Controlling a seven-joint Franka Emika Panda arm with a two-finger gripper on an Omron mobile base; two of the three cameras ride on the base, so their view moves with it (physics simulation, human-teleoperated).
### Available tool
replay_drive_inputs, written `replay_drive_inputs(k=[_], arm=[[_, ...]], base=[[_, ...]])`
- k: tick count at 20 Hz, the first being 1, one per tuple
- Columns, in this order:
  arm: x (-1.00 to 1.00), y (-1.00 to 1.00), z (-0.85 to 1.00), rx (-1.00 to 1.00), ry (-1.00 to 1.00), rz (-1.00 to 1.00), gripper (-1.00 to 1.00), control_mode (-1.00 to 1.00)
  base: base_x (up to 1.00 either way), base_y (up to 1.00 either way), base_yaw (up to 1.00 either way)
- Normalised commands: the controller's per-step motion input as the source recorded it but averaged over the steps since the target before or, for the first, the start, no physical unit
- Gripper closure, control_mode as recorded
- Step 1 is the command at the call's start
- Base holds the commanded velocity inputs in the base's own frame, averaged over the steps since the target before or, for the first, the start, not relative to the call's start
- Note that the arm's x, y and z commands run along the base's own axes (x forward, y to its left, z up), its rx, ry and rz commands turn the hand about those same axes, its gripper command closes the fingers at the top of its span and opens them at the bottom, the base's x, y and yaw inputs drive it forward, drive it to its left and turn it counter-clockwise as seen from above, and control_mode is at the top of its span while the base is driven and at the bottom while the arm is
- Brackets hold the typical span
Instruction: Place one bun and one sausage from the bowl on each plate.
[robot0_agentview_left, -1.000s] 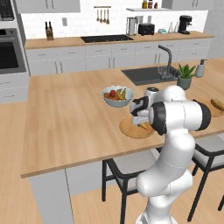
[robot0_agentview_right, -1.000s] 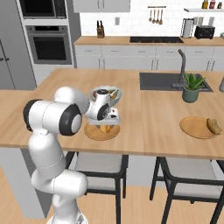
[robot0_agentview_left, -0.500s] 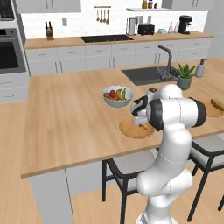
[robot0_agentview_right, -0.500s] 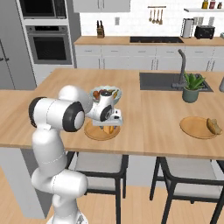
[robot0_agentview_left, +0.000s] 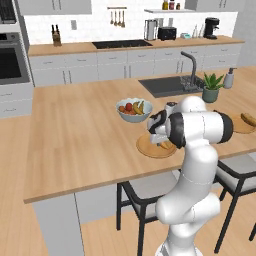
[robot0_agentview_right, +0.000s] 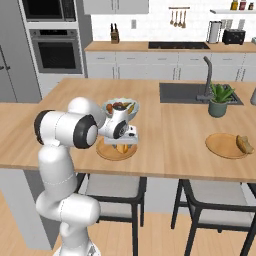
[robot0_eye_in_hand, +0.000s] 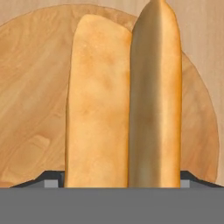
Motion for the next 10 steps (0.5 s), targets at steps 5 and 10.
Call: replay_drive_inputs(k=[5, 10], arm=[[0.0, 0.0, 0.15, 0.0, 0.0, 0.0, -1.0, -1.0], [-0.07, 0.0, 0.46, 0.0, -0.02, 0.0, -1.0, -1.0]], base=[[0.0, 0.0, 0.0], [0.0, 0.0, 0.0]])
